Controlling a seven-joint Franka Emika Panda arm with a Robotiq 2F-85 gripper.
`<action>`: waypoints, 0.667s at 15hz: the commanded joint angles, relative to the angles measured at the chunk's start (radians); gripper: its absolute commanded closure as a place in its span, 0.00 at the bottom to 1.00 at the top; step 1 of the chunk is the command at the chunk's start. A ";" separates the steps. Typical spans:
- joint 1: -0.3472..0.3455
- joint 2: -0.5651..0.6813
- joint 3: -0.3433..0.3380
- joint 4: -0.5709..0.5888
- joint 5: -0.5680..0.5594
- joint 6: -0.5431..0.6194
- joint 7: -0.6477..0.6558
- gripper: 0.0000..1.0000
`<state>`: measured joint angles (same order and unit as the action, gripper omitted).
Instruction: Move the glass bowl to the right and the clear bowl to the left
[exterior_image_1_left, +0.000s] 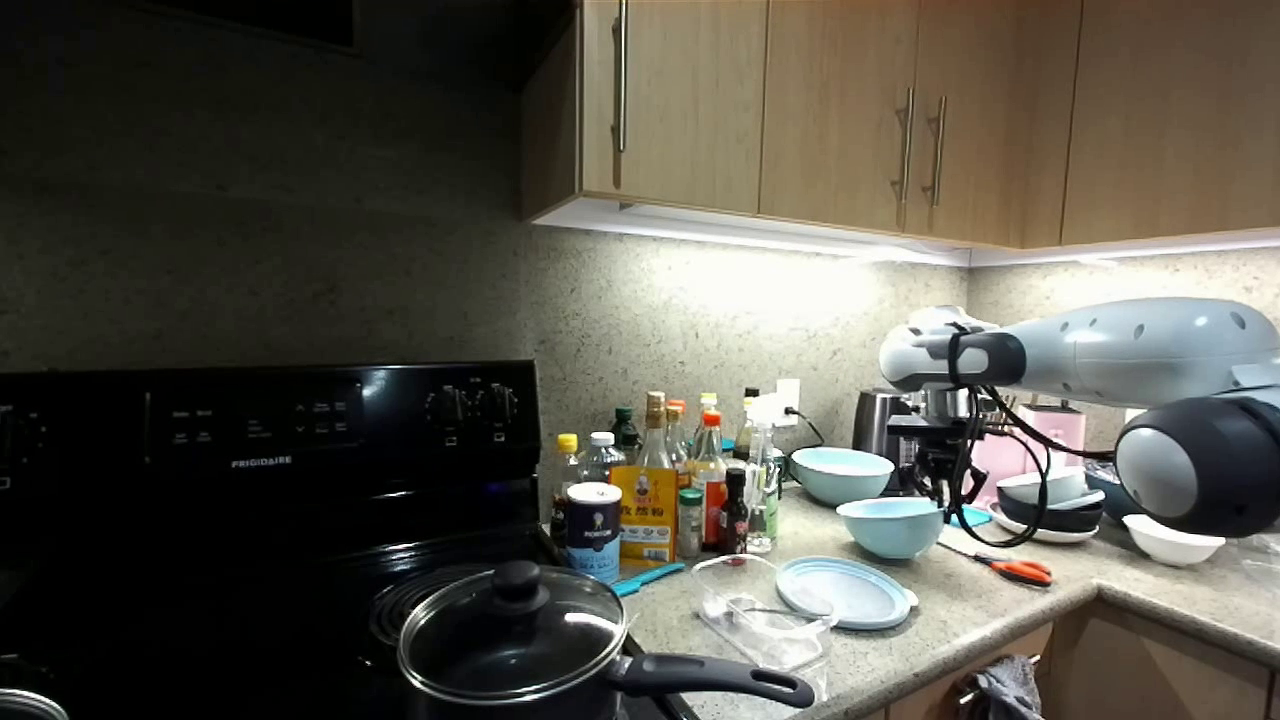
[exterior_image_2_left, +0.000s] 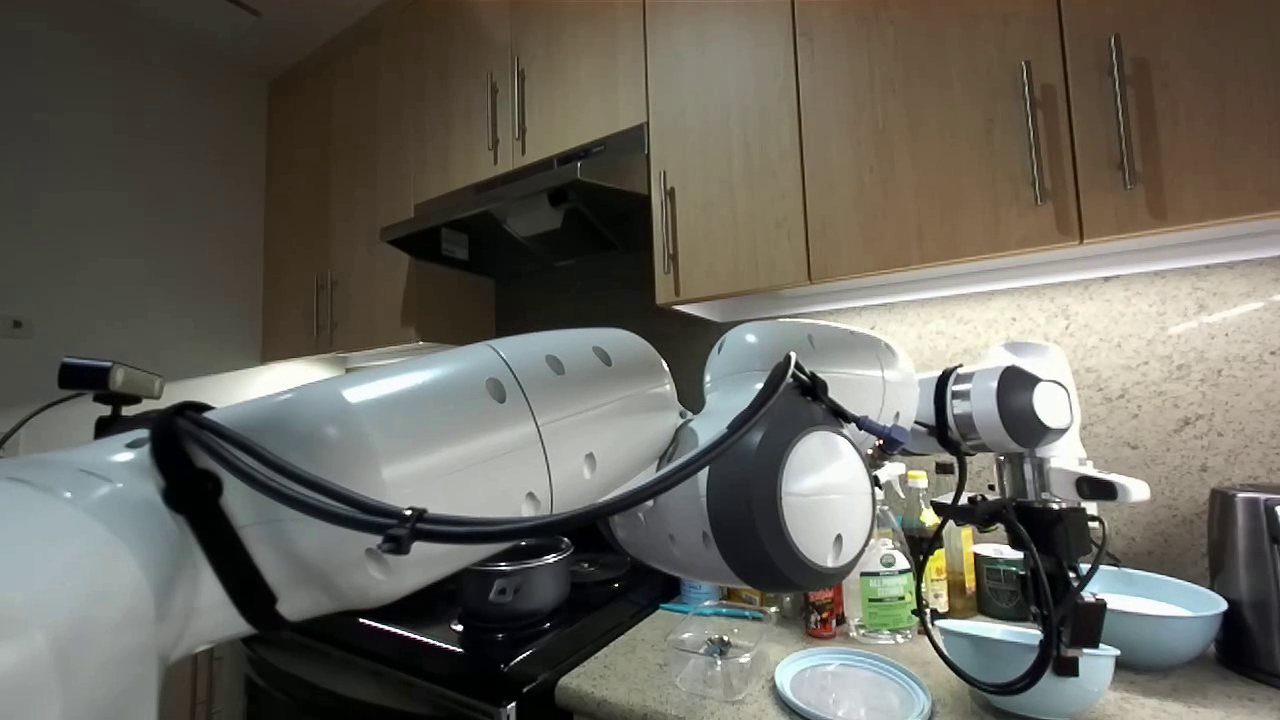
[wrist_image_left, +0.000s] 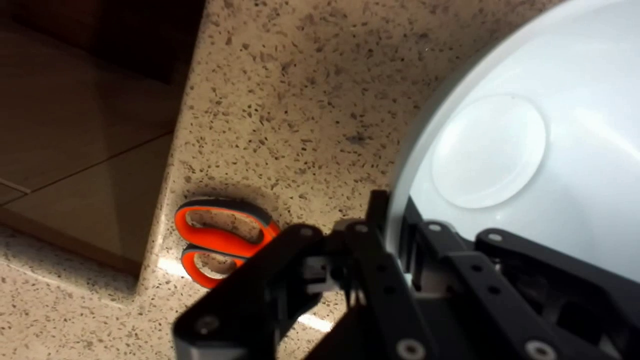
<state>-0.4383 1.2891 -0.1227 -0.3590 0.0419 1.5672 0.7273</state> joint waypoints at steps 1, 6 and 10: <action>-0.002 -0.022 0.005 -0.035 0.004 -0.026 0.001 0.96; -0.005 -0.031 -0.036 -0.050 -0.025 -0.112 0.067 0.96; -0.011 -0.029 -0.023 -0.025 -0.012 -0.112 0.045 0.93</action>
<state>-0.4506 1.2747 -0.1509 -0.3589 0.0354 1.4450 0.7727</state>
